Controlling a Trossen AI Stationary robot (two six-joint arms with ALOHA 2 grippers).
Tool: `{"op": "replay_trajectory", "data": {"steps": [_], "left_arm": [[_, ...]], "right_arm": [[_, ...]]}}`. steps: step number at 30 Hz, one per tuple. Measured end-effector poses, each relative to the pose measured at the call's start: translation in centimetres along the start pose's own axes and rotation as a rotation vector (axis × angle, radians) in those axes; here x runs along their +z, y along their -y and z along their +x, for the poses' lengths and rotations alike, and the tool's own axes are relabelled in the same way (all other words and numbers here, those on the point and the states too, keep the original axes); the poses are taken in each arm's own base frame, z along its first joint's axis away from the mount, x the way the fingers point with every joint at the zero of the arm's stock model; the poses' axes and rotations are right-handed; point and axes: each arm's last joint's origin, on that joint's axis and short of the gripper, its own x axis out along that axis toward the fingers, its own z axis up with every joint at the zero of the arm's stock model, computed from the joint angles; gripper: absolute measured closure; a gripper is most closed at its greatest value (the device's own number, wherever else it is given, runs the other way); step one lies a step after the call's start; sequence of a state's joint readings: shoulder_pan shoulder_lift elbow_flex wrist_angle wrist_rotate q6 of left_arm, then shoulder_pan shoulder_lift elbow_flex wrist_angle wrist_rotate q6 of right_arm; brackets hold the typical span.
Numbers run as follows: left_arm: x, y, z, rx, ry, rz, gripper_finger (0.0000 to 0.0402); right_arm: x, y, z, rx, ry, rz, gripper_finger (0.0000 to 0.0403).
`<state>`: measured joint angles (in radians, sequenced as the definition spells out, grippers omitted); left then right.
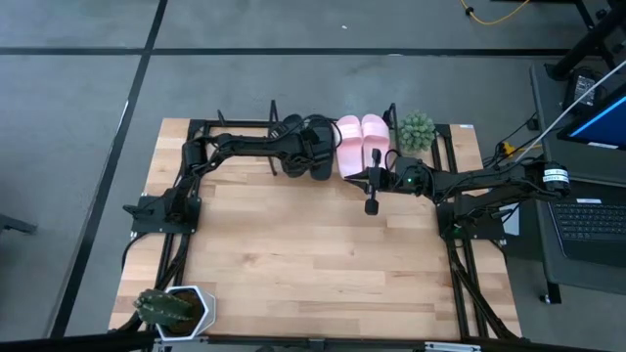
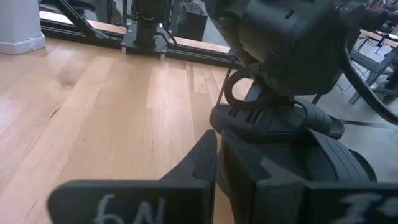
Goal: Pick and place slides into the shelf
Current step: Put the black slipper on the shelf
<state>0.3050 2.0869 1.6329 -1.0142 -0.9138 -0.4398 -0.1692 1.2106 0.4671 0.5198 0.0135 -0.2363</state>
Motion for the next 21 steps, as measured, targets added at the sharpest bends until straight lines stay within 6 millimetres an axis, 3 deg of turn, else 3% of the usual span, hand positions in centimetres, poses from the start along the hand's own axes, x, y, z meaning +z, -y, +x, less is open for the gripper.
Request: {"op": "replay_trajectory", "data": {"steps": [13, 21], "left_arm": [[-0.03, 0.01, 0.01, -0.004, -0.003, 0.009, 0.0397], [-0.07, 0.00, 0.00, -0.003, -0.005, 0.037, 0.0337]], "right_arm": [[0.00, 0.00, 0.00, 0.000, 0.000, -0.002, 0.0375], [0.00, 0.00, 0.00, 0.000, 0.000, -0.003, 0.0375]]}}
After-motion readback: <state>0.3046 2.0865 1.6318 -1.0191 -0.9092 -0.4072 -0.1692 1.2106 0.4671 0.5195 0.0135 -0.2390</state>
